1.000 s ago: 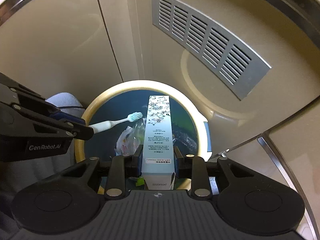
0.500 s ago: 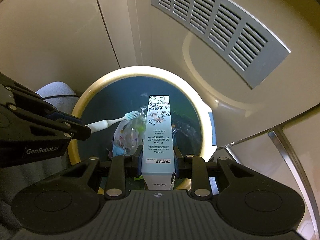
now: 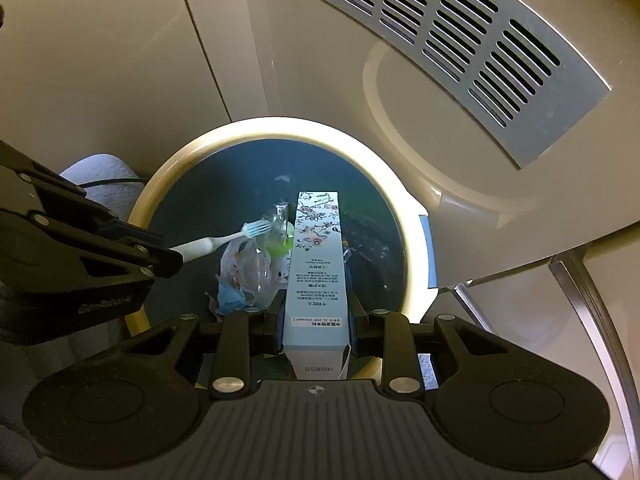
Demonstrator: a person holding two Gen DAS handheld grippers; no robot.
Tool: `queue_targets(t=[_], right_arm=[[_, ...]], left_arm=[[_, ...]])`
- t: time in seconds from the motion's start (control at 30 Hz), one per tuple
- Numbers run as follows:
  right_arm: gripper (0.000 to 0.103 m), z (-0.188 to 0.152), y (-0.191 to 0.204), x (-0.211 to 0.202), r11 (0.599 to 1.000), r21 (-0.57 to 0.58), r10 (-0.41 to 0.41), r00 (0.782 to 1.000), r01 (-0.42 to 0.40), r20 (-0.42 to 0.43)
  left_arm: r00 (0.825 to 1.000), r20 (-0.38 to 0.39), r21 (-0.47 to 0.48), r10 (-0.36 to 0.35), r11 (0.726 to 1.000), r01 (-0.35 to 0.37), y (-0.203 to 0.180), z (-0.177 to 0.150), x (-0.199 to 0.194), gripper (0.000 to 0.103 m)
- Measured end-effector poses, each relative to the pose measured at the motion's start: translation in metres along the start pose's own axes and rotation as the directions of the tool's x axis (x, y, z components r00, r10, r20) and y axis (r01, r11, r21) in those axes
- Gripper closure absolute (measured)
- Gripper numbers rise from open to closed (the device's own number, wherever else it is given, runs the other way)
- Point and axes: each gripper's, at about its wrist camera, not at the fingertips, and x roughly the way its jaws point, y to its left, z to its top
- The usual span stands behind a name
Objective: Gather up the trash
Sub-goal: 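Lower both tools into the bin and open them to drop the items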
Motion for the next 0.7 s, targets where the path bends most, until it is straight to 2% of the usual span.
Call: queue_targets(t=[0.07, 0.1, 0.13, 0.17, 0.2, 0.23, 0.3, 0.43, 0.5, 0.7], right_arm=[[0.072, 0.001, -0.002, 0.001, 1.0, 0.017, 0.0, 1.0, 0.0, -0.004], [0.063, 0.001, -0.002, 0.0, 1.0, 0.027, -0.003, 1.0, 0.003, -0.002], [0.055, 0.001, -0.003, 0.0, 0.999, 0.033, -0.006, 1.0, 0.006, -0.001], [0.041, 0.001, -0.005, 0.0, 0.999, 0.042, -0.004, 1.0, 0.004, 0.003], [0.04, 0.0, -0.006, -0.002, 0.999, 0.054, -0.005, 1.0, 0.005, 0.008], [0.037, 0.0, -0.008, -0.003, 0.998, 0.064, -0.012, 1.0, 0.011, 0.009], [0.029, -0.002, -0.013, -0.006, 0.996, 0.084, -0.008, 1.0, 0.007, 0.012], [0.019, -0.005, -0.014, -0.02, 0.995, 0.094, -0.038, 0.998, 0.034, 0.046], [0.01, -0.007, -0.014, -0.03, 0.995, 0.1, -0.036, 0.997, 0.029, 0.075], [0.0, -0.013, -0.01, -0.075, 0.997, 0.079, -0.04, 0.979, 0.025, 0.201]], left_arm=[[1.0, 0.004, -0.007, 0.014, 1.0, -0.014, 0.001, 0.001, 0.002, 0.091], [1.0, 0.009, -0.006, 0.017, 1.0, -0.017, 0.002, 0.0, 0.001, 0.082], [1.0, 0.01, -0.006, 0.016, 1.0, -0.015, 0.002, 0.0, 0.0, 0.051], [0.999, 0.013, -0.014, 0.036, 0.999, -0.036, 0.003, 0.0, 0.0, 0.043], [0.997, 0.018, -0.02, 0.076, 0.997, -0.076, 0.004, 0.0, 0.0, 0.027], [0.994, 0.022, -0.024, 0.104, 0.994, -0.104, 0.005, 0.0, 0.0, 0.016], [0.995, 0.025, -0.045, 0.101, 0.994, -0.1, 0.011, -0.001, -0.002, 0.012], [0.996, 0.013, -0.084, 0.088, 0.993, -0.086, 0.02, -0.004, -0.006, 0.0], [0.998, 0.022, -0.096, 0.064, 0.993, -0.061, 0.02, -0.006, -0.013, 0.0], [0.997, 0.059, -0.073, 0.057, 0.996, -0.052, 0.012, -0.011, -0.043, 0.0]])
